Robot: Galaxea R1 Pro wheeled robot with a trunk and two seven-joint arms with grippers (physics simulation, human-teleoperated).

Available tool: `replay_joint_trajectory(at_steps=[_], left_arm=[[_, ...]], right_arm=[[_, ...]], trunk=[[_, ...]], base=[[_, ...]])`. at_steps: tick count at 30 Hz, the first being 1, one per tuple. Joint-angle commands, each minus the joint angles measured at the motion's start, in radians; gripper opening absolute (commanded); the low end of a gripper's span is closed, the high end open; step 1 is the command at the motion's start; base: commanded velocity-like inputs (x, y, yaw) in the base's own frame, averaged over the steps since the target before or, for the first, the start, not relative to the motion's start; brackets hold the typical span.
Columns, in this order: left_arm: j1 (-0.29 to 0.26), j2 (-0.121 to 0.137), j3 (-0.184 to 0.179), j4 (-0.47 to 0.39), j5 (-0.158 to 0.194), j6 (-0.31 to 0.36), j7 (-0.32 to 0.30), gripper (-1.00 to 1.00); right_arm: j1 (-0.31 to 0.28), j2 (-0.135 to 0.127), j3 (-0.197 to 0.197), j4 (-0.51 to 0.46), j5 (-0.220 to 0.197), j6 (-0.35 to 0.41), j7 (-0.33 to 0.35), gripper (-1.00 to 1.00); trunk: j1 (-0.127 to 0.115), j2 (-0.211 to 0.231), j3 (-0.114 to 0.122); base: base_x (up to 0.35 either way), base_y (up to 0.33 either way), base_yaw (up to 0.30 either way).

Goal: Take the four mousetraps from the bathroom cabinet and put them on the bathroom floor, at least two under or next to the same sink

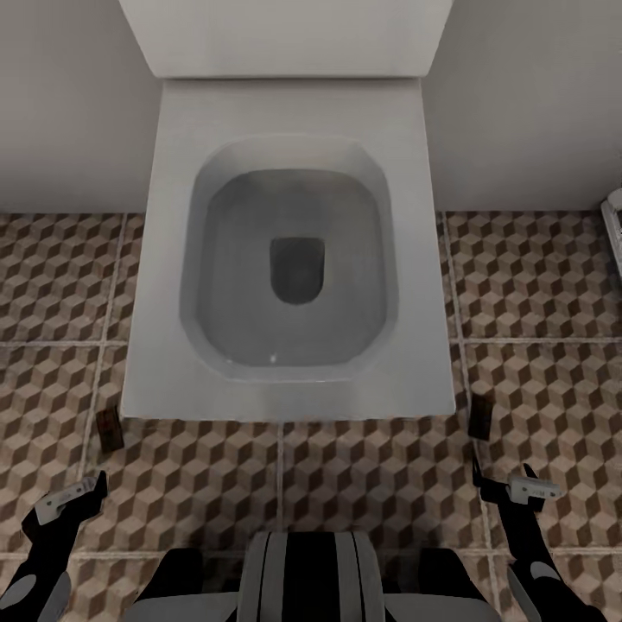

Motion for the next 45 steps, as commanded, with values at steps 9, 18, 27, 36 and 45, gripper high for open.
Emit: replay_joint_trajectory(at_steps=[9, 18, 27, 36, 45], left_arm=[[0.000, 0.001, -0.001, 0.001, 0.006, -0.003, -0.001, 1.00], [0.000, 0.001, -0.001, 0.001, 0.006, -0.003, -0.001, 1.00], [0.000, 0.001, -0.001, 0.001, 0.006, -0.003, -0.002, 1.00], [0.000, 0.000, 0.000, 0.001, 0.009, -0.003, -0.005, 1.00], [0.000, 0.001, 0.003, -0.001, 0.015, -0.004, -0.004, 1.00]], right_arm=[[0.000, 0.000, 0.000, 0.000, 0.006, -0.002, -0.006, 1.00], [0.000, 0.000, 0.000, 0.001, 0.006, -0.002, -0.006, 1.00], [0.000, 0.000, 0.000, 0.000, 0.006, -0.002, -0.006, 1.00], [0.000, 0.000, -0.001, 0.000, 0.006, -0.002, -0.006, 1.00], [0.000, 0.000, -0.001, 0.001, 0.006, -0.002, -0.006, 1.00]], trunk=[[-0.001, 0.000, 0.000], [-0.001, 0.000, 0.000], [-0.001, 0.000, 0.000], [-0.001, 0.000, 0.000], [-0.001, 0.000, 0.000]], base=[[-0.340, 0.000, 0.000], [-0.341, 0.000, 0.000], [-0.213, 0.000, 0.000], [-0.014, 0.000, 0.000], [0.000, 0.000, 0.000]])
